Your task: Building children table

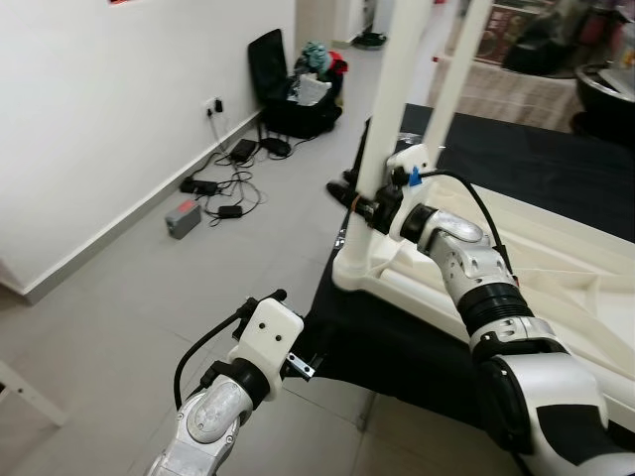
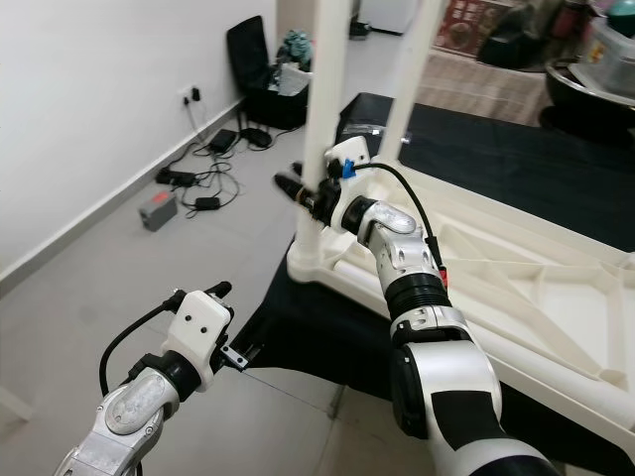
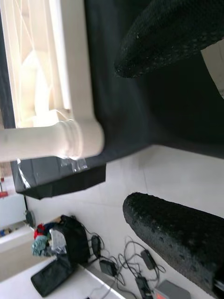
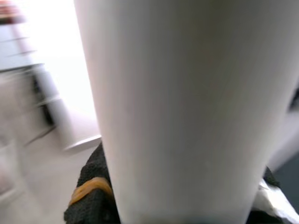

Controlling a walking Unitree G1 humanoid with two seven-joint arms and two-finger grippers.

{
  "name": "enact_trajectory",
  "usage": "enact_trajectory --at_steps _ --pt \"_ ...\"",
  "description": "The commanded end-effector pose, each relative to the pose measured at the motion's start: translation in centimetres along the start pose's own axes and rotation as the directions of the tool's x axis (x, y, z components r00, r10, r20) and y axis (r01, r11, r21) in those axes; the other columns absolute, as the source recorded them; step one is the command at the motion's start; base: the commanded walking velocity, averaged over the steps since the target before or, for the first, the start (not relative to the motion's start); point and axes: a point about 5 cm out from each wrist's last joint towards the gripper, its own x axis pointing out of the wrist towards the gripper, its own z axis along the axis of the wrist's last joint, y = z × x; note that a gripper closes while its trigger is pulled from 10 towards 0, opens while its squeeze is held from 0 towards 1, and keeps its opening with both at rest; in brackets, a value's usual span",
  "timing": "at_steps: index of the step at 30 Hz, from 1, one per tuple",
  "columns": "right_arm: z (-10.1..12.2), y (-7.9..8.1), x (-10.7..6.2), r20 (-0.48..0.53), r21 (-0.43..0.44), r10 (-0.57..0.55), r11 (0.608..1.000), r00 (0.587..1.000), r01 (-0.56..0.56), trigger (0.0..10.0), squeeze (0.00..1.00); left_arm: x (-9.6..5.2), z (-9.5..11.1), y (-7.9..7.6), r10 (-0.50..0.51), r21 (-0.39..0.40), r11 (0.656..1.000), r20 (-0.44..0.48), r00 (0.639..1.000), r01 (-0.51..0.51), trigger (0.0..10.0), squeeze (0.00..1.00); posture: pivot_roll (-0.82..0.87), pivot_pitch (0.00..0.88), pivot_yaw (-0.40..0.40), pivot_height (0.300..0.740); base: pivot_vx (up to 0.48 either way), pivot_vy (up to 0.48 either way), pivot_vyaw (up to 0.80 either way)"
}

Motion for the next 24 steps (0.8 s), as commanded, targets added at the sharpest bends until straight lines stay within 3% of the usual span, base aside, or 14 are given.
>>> enact_trajectory --at_steps 1,2,3,4,7,9,10,11,12,13,16,17,22,24 --pt "-1.9 -2.6 -1.2 -0.085 0.039 -0.265 0.962 0.961 0.269 0.0 0.00 -0.1 -0.3 -0.1 -0.006 0.003 1.000 -0.011 1.000 0.006 10.0 0.00 0.13 0.095 -0.063 0.740 0.000 0.000 0.00" --pt "-2.4 -3.2 -1.7 -0.106 0.069 -0.389 0.915 0.915 0.397 0.0 0.00 -0.1 -0.3 -0.1 -0.006 0.003 1.000 -0.011 1.000 0.006 10.0 0.00 0.12 0.094 -0.062 0.740 0.000 0.000 0.00" --pt "-2.9 -3.8 -2.7 -0.105 0.072 -0.557 0.822 0.824 0.565 0.0 0.00 0.0 -0.3 -0.1 -0.009 0.003 1.000 -0.011 1.000 0.009 10.0 0.00 0.12 0.097 -0.060 0.740 0.000 0.000 0.00" --pt "-2.9 -3.8 -2.7 -0.105 0.072 -0.557 0.822 0.824 0.565 0.0 0.00 0.0 -0.3 -0.1 -0.009 0.003 1.000 -0.011 1.000 0.009 10.0 0.00 0.12 0.097 -0.060 0.740 0.000 0.000 0.00" --pt "-2.7 -3.1 -4.7 -0.013 0.097 -0.747 0.661 0.665 0.744 0.0 0.00 0.0 -0.2 -0.1 -0.011 0.005 1.000 -0.008 1.000 0.011 10.0 0.00 0.12 0.102 -0.060 0.740 0.000 0.000 0.00" --pt "-2.8 -1.9 -4.8 0.006 0.128 -0.763 0.642 0.646 0.756 0.0 0.00 0.0 -0.2 -0.1 -0.006 0.003 1.000 -0.006 1.000 0.006 10.0 0.00 0.12 0.108 -0.059 0.740 0.000 0.000 0.00" --pt "-2.8 -1.9 -4.8 0.006 0.128 -0.763 0.642 0.646 0.756 0.0 0.00 0.0 -0.2 -0.1 -0.006 0.003 1.000 -0.006 1.000 0.006 10.0 0.00 0.12 0.108 -0.059 0.740 0.000 0.000 0.00" --pt "-3.0 -1.1 -4.6 0.000 0.140 -0.748 0.657 0.664 0.741 2.8 0.00 0.0 -0.2 -0.1 -0.005 0.003 1.000 -0.006 1.000 0.005 10.0 0.00 0.13 0.108 -0.063 0.740 0.000 0.000 0.00" --pt "-3.1 -0.6 -4.4 -0.004 0.147 -0.742 0.663 0.671 0.734 2.8 0.00 0.0 -0.1 -0.1 -0.004 0.003 1.000 -0.005 1.000 0.004 10.0 0.00 0.13 0.109 -0.063 0.740 0.000 0.000 0.00" --pt "-3.1 0.3 -3.9 -0.002 0.160 -0.716 0.689 0.698 0.707 10.0 0.00 0.0 -0.1 0.0 -0.002 0.002 1.000 -0.006 1.000 0.002 10.0 0.00 0.13 0.113 -0.062 0.740 0.000 0.000 0.00" --pt "-3.1 0.8 -3.6 0.000 0.169 -0.698 0.706 0.716 0.688 10.0 0.00 -0.1 -0.1 0.0 0.000 0.001 1.000 -0.006 1.000 0.000 10.0 0.00 0.13 0.113 -0.062 0.740 0.000 0.000 0.00" --pt "-2.9 1.2 -3.4 0.012 0.170 -0.684 0.720 0.729 0.673 10.0 1.00 -0.1 -0.2 0.0 0.000 0.000 1.000 -0.006 1.000 0.000 10.0 0.00 0.12 0.115 -0.062 0.740 0.000 0.000 0.00" --pt "-1.5 1.0 -2.9 0.069 0.108 -0.645 0.763 0.761 0.637 10.0 1.00 -0.1 -0.2 0.0 0.002 -0.001 1.000 -0.007 1.000 -0.002 10.0 0.00 0.12 0.115 -0.062 0.740 0.000 0.000 0.00" --pt "-1.2 0.9 -2.8 0.063 0.070 -0.604 0.797 0.795 0.600 10.0 1.00 0.0 -0.2 0.0 0.003 -0.003 1.000 -0.007 1.000 -0.003 10.0 0.00 0.12 0.115 -0.062 0.740 0.000 0.000 0.00"
